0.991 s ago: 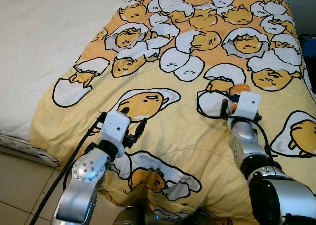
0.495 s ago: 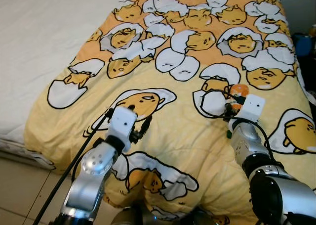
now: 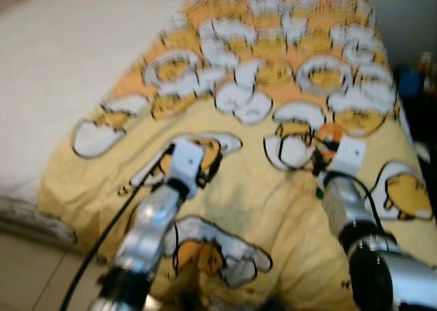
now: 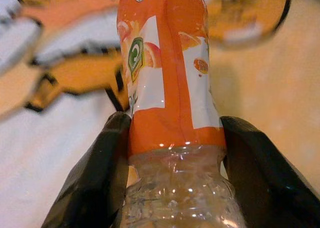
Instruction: Clean up the room
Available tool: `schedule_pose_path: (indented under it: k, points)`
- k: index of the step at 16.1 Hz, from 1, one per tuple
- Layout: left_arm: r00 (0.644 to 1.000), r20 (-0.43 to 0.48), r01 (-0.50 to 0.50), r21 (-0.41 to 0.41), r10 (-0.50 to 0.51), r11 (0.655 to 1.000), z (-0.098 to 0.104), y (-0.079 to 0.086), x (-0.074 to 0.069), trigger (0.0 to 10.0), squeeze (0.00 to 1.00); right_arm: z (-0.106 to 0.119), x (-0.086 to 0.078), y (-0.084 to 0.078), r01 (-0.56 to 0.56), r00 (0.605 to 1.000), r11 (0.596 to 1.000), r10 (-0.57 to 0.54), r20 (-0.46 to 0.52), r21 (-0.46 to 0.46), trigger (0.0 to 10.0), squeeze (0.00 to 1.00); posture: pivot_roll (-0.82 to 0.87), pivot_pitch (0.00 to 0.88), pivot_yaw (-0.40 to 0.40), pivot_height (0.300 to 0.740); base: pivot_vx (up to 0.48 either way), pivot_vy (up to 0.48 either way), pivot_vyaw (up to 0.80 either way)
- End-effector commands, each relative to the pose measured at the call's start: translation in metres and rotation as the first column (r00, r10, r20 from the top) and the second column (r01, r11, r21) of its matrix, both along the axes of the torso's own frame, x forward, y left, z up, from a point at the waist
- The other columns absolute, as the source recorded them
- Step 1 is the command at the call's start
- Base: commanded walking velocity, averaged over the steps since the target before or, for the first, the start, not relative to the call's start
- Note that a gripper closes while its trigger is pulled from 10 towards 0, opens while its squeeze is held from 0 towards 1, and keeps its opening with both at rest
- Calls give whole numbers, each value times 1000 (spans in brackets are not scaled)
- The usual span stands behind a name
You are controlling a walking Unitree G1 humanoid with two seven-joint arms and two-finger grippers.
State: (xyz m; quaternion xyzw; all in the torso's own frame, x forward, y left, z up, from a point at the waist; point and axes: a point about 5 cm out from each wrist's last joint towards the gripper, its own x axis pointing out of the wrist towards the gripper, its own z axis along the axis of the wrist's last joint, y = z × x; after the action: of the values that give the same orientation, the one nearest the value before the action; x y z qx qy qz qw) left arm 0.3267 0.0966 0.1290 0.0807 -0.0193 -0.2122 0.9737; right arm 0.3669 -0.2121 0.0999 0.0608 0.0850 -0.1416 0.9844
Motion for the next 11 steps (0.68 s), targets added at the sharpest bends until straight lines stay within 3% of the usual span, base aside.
schedule_pose_path:
  k: [1,2,3,4,6,7,8,9,11]
  points:
    - [1000,-9,-13,-4,13,1000,-4,-1,1,10000,0,14,4,-2,0,997,999,3,78,-47,0,0,201,0,-4,740,0,0,0]
    - [999,-25,-29,-11,29,1000,-8,0,5,10000,0,24,3,3,5,986,996,9,166,-86,0,0,177,0,2,740,0,0,0]
    - [997,-54,-67,-50,64,997,-13,5,10,10000,0,34,-8,11,34,953,986,18,303,-165,0,0,146,0,14,740,0,0,0]
    - [995,-61,-84,-68,80,994,-14,8,12,10000,0,35,-18,13,53,936,978,22,351,-202,0,0,138,0,12,740,0,0,0]
    - [992,-44,-119,-101,115,988,-15,19,12,10000,0,15,-56,10,80,929,949,40,369,-304,0,0,130,0,5,740,0,0,0]
    - [991,-19,-137,-122,135,983,-14,26,11,10000,0,-2,-76,6,77,944,933,45,328,-351,0,0,125,0,2,740,0,0,0]
    - [988,19,-149,-167,154,975,-11,34,6,10000,0,-18,-94,5,41,957,922,75,282,-384,10000,0,116,0,-1,740,337,-307,0]
    - [982,26,-176,-196,185,965,-14,43,1,10000,0,-33,-108,1,36,974,919,56,220,-393,10000,0,108,0,3,740,364,-311,0]
    - [991,-8,-131,-218,133,967,-23,34,-7,10000,0,-40,-107,-1,60,983,933,6,184,-354,10000,0,110,0,7,740,302,-369,0]
